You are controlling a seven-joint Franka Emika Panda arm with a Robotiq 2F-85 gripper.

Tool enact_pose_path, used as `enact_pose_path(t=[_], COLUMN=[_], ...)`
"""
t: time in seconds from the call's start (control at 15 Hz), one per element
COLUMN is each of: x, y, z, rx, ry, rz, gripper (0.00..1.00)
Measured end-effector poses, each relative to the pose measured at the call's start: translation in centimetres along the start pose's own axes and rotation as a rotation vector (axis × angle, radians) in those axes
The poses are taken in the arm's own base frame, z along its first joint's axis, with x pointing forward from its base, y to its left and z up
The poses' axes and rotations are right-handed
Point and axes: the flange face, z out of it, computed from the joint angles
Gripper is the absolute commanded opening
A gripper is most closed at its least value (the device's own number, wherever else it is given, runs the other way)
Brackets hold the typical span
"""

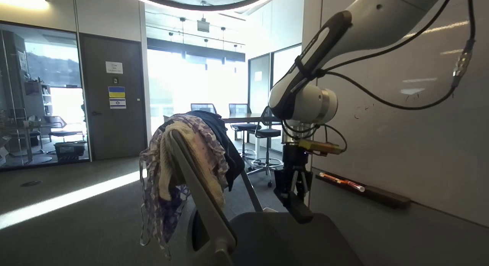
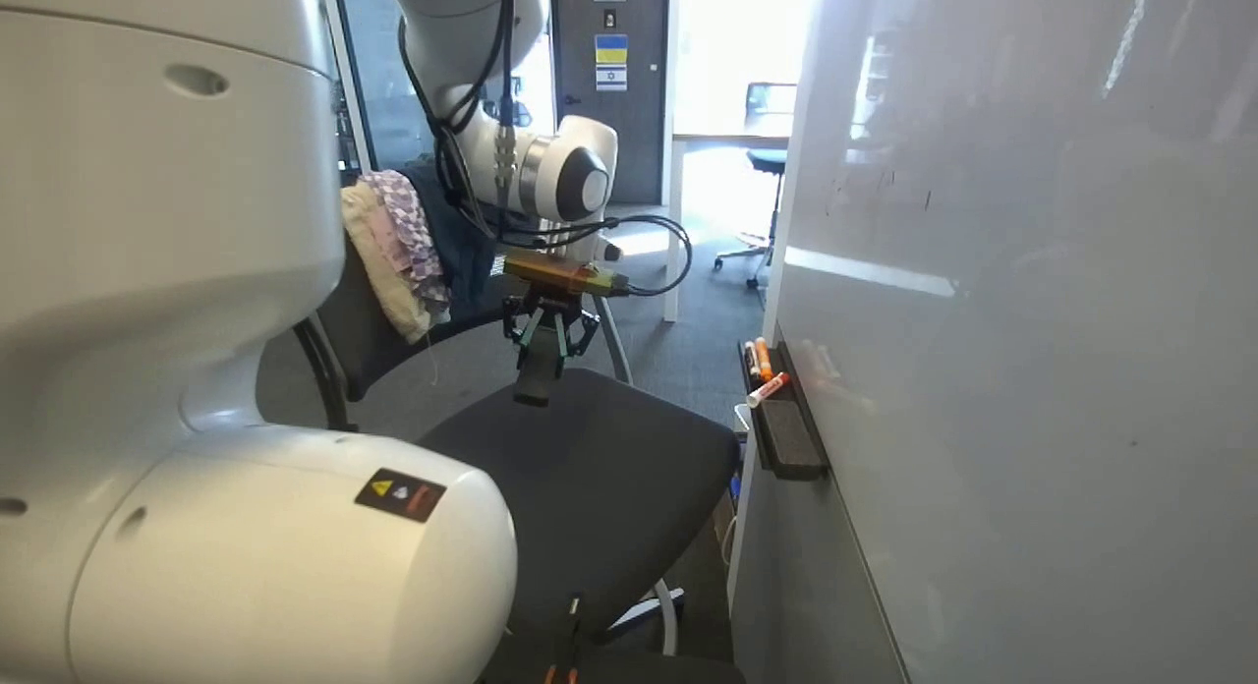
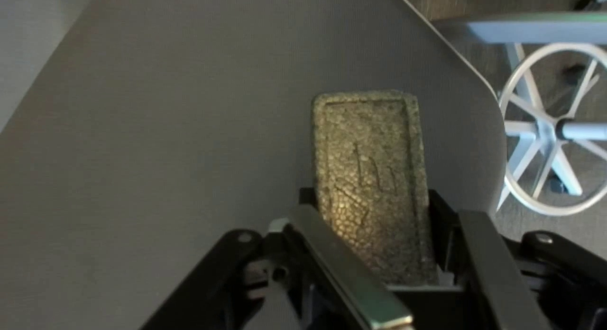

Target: Use the black eraser to wipe the writings on the whiteboard

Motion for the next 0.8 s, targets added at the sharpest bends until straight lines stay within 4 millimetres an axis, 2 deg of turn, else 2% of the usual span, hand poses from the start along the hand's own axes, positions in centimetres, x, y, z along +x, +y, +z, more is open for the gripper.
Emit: enact_pose_path(t=[0.07,0.27,0.33,0.47,0.8], x=[0.3,0.9,1.0,1.0,0.7], y=[0.3,1.3,1.5,2.0,4.5], z=[1.1,3.5,3.8,3.5,0.0], rx=[0.003,-0.009,-0.014,-0.023,-0.004], ry=[-0.055,-0.223,-0.277,-0.367,-0.435], rz=[-0.013,-0.064,-0.087,-0.138,-0.168], gripper=[0.73,0.95,0.99,1.00,1.00])
